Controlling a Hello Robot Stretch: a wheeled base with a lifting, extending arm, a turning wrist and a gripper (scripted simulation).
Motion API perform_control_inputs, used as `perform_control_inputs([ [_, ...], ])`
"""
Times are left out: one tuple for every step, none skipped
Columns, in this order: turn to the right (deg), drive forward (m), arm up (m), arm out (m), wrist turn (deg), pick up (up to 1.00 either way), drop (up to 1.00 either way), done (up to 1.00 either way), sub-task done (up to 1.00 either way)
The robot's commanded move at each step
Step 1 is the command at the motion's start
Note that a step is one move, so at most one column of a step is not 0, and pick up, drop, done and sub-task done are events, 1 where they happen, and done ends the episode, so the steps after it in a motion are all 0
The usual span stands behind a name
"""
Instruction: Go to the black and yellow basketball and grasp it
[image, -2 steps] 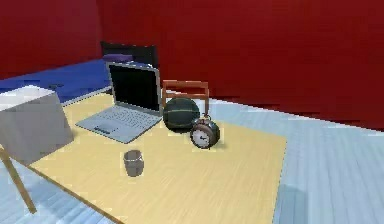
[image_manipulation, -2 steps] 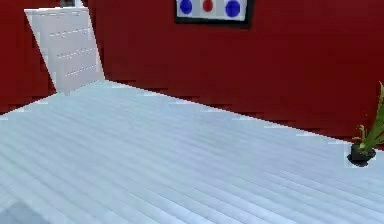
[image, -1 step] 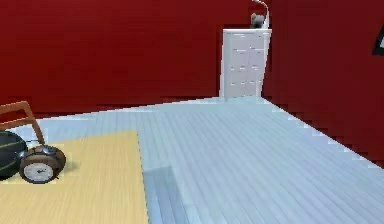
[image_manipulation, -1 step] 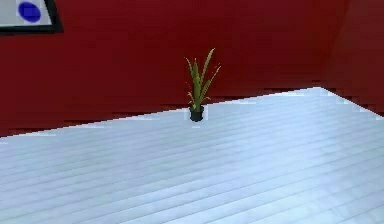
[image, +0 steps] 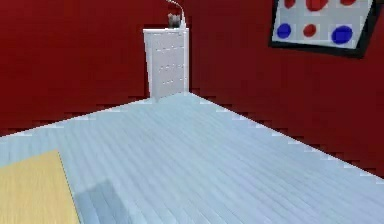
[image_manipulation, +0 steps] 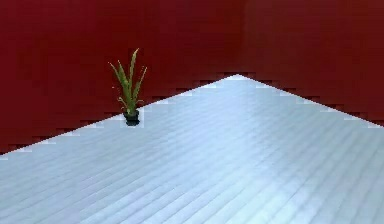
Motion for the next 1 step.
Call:
perform_control_inputs([
  [0.0, 0.30, 0.00, 0.00, 0.0, 0.00, 0.00, 0.00, 0.00],
])
